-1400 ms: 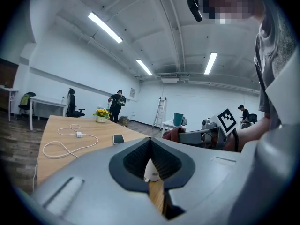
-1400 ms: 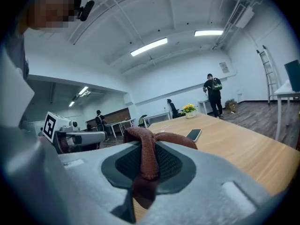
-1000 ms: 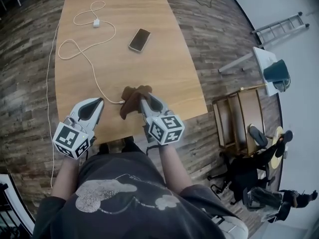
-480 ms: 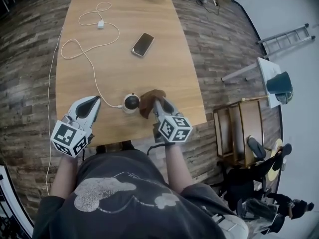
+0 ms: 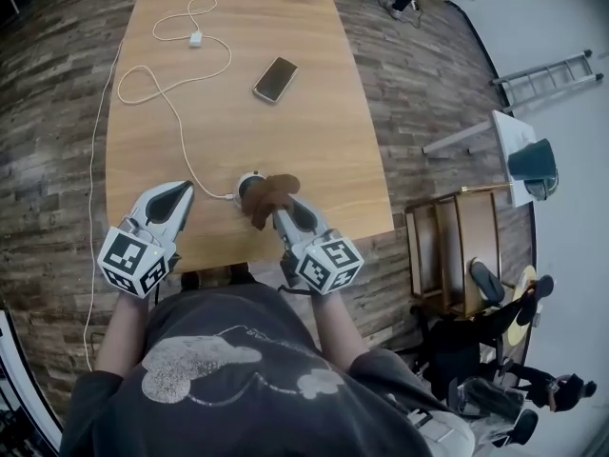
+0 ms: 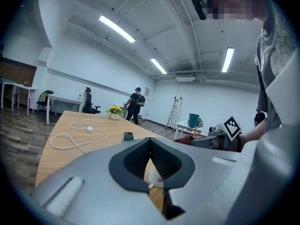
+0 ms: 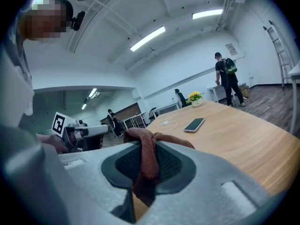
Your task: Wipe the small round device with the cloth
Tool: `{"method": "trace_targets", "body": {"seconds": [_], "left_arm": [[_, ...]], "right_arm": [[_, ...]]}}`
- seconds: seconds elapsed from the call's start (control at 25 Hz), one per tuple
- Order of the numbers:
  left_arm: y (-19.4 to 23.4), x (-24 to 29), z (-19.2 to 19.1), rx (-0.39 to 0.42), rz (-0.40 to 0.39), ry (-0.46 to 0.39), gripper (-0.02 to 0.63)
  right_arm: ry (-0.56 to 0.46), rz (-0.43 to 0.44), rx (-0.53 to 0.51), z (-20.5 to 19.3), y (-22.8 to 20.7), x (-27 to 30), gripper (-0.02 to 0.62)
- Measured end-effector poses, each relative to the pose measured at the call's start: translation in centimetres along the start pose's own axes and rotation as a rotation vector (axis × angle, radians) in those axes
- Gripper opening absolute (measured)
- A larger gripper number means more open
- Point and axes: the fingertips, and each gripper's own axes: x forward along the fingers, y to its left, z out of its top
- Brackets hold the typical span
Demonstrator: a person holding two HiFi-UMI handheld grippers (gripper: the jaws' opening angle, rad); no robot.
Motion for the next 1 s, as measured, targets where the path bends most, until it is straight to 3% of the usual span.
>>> {"method": "trace_targets", "body": {"seconds": [0.28,1.0], "left_arm": [[-0.7,0.5,-1.4,-0.027,-0.039,0.03,0.018],[-1.6,1.4,-2.2,-0.031,-0.075,0.06,0.018]], "right_arm": [[0.114,-0.035,-0.048,-4.9,-0.1,2.4,0.054],[0.25,-0.1,-0.051,-10.2,-2.0,2.7,0.054]]}}
